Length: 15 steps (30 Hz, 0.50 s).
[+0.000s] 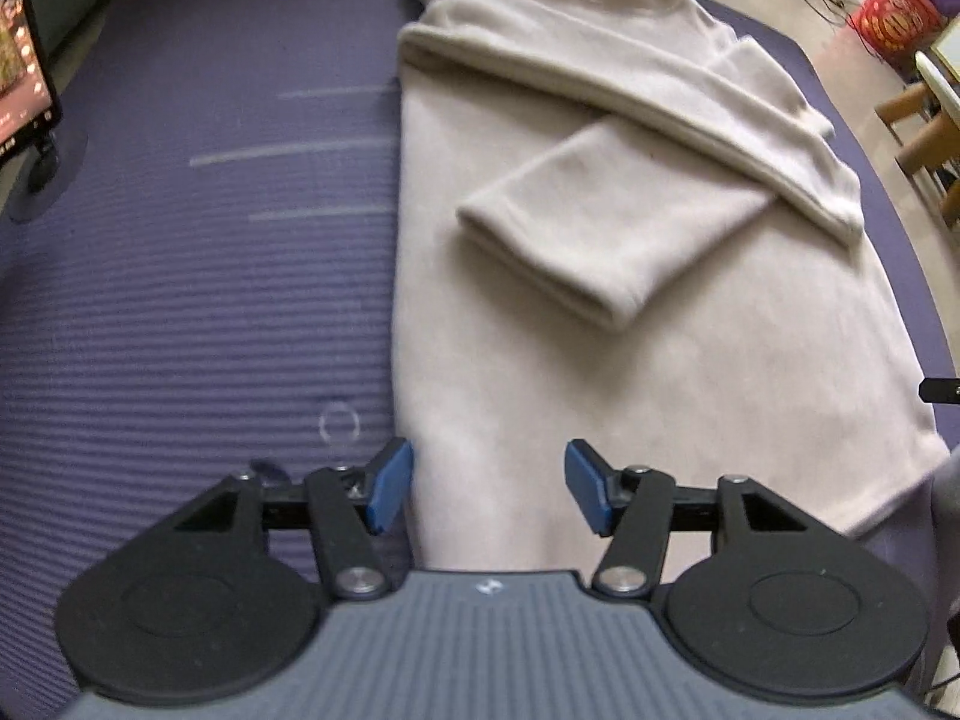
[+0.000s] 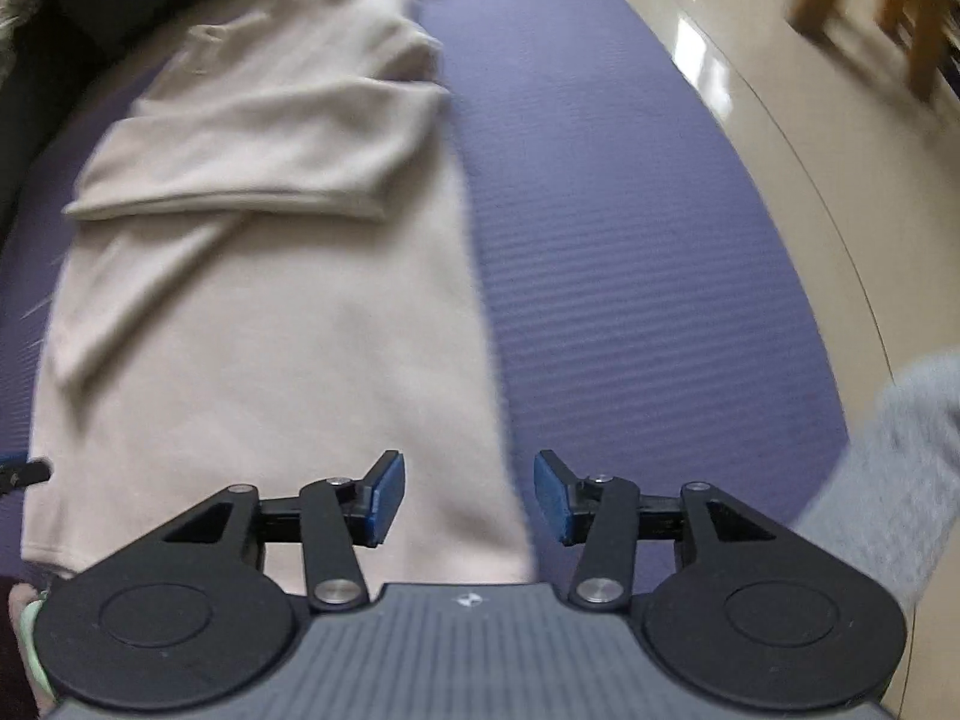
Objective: Fold clothes
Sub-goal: 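Move both open grippers down to the hem of the beige shirt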
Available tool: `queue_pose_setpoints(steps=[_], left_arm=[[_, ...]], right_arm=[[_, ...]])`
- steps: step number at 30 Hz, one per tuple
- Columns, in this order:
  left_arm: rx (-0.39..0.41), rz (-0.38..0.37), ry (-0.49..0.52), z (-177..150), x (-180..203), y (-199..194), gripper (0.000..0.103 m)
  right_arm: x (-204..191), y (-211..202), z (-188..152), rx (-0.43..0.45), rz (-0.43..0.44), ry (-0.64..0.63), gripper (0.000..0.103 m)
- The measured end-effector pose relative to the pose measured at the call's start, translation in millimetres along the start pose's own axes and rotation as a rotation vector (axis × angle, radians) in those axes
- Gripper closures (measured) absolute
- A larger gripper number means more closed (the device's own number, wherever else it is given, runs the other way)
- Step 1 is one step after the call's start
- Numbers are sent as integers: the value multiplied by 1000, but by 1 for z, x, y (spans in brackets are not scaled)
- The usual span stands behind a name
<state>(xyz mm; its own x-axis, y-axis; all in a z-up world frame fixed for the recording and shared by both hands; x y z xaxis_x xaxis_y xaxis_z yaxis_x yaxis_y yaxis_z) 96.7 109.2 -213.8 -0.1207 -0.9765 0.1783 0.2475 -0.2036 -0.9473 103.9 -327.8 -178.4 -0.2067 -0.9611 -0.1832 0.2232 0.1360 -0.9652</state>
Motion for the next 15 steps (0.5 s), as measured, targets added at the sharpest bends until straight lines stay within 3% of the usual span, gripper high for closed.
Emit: queue_pose_setpoints(steps=[4,15], left_arm=[[-47,5,-9,-14,-2,2,43],[-112,-39,-67,-30,-7,-2,39]], right_arm=[[15,2,-3,-17,27,73,53],[-12,12,-15,-79,55,-51,52]])
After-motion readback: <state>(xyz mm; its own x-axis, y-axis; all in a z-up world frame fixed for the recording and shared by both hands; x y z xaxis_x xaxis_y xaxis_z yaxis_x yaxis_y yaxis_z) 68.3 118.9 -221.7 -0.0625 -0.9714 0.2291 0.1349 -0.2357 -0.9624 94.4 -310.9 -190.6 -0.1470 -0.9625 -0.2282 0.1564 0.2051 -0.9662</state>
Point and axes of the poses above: each gripper's, at about its wrist camera, not at the fingertips, and y roughly the way its jaws point, x to its right, z to its top, the point moved 4 cm from there along y, roughly the way its jaws point, and after that the axes turned 3 degrees about -x, right-handed, at the moved point
